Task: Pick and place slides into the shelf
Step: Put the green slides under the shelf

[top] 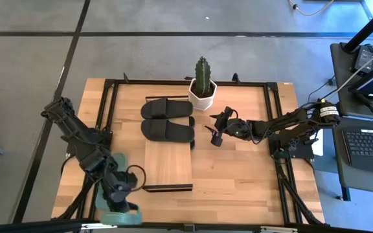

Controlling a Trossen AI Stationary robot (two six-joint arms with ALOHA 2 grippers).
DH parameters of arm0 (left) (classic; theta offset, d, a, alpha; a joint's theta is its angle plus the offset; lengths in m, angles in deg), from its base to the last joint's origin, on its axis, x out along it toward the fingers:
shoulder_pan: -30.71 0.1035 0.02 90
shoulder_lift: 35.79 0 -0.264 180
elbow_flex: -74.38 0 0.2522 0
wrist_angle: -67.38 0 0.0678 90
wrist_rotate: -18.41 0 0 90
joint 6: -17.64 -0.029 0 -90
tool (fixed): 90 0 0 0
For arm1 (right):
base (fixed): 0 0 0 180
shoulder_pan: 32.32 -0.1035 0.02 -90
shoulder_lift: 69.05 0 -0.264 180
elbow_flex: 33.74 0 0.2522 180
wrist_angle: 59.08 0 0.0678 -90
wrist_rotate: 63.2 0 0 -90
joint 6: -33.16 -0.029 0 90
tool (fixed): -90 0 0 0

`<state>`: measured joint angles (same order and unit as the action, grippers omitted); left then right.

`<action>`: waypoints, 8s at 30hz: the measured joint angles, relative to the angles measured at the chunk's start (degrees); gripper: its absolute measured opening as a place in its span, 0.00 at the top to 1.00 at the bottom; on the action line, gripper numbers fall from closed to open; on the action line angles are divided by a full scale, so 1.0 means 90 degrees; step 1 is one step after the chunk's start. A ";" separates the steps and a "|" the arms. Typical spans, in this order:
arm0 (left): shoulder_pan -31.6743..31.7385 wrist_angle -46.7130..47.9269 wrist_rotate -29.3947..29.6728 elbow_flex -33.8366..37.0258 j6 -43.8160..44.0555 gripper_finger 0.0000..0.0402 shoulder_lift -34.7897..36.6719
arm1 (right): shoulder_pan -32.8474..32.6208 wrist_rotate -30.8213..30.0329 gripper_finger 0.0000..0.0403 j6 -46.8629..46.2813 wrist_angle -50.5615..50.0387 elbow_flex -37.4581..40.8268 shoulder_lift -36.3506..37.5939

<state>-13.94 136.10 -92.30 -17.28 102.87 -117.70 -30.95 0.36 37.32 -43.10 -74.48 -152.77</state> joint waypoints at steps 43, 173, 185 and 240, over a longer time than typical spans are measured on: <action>0.3378 -0.5269 -0.0392 0.0006 -1.3873 0.99 -0.0489 | -0.0012 0.0971 0.36 -0.0167 -0.0182 0.0000 0.0000; 0.3019 -0.5673 -0.5475 0.0004 -1.4750 0.99 -0.0855 | -0.0700 0.6019 0.36 0.2539 0.3252 -0.3891 -0.2822; 0.3117 -0.4457 -0.4989 0.0004 -1.5020 0.99 -0.0855 | -0.0203 0.6210 0.36 -0.0406 0.2326 -0.3844 -0.2827; 0.5480 -0.3134 0.0211 0.0004 -1.3004 0.98 0.0107 | -0.3639 -0.2526 0.36 0.2404 -0.3938 -0.3842 0.0031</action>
<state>35.38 107.89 -90.40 -17.24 -14.17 -116.74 -63.70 -22.37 58.96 -78.54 -109.06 -152.49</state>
